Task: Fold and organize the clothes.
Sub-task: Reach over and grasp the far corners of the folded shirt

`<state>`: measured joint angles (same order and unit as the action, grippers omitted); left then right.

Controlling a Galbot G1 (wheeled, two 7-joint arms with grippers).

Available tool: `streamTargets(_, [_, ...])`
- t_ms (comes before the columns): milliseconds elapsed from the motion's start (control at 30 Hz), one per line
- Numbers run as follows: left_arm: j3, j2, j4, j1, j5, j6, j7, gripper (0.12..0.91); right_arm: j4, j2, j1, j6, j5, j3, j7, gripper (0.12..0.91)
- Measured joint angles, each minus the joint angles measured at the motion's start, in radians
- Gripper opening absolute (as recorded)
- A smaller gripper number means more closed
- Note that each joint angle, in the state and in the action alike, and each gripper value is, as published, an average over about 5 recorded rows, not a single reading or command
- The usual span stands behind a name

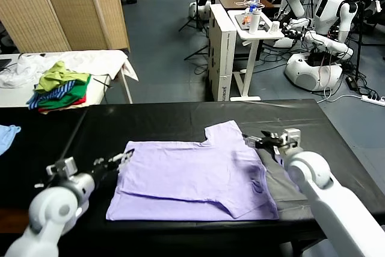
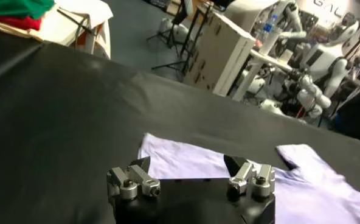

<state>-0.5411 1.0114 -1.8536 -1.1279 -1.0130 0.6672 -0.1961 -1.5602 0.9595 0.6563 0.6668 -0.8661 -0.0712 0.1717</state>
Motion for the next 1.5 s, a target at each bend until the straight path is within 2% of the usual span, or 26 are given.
streamTargets(267, [0.089,0.005,0.148,0.124,0.058,-0.005,0.022,0.907,0.056,0.012,-0.032,0.000,0.024,0.033,-0.019,0.907])
streamTargets(500, [0.116,0.010,0.224,0.167,0.093,-0.021,0.022,0.907,0.091,0.033,-0.044,-0.003,0.034,0.051,-0.032,0.903])
streamTargets(767, [0.121,0.008,0.236,0.160,0.111,-0.028,0.025,0.892,0.113,0.055,-0.056,-0.004,0.040,0.063,-0.034,0.823])
streamTargets(1033, [0.125,0.000,0.230,0.144,0.142,-0.030,0.034,0.769,0.120,0.071,-0.049,-0.003,0.050,0.063,-0.035,0.784])
streamTargets(1500, [0.151,-0.009,0.216,0.143,0.192,-0.043,0.064,0.683,0.129,0.078,-0.041,-0.005,0.056,0.053,-0.038,0.699])
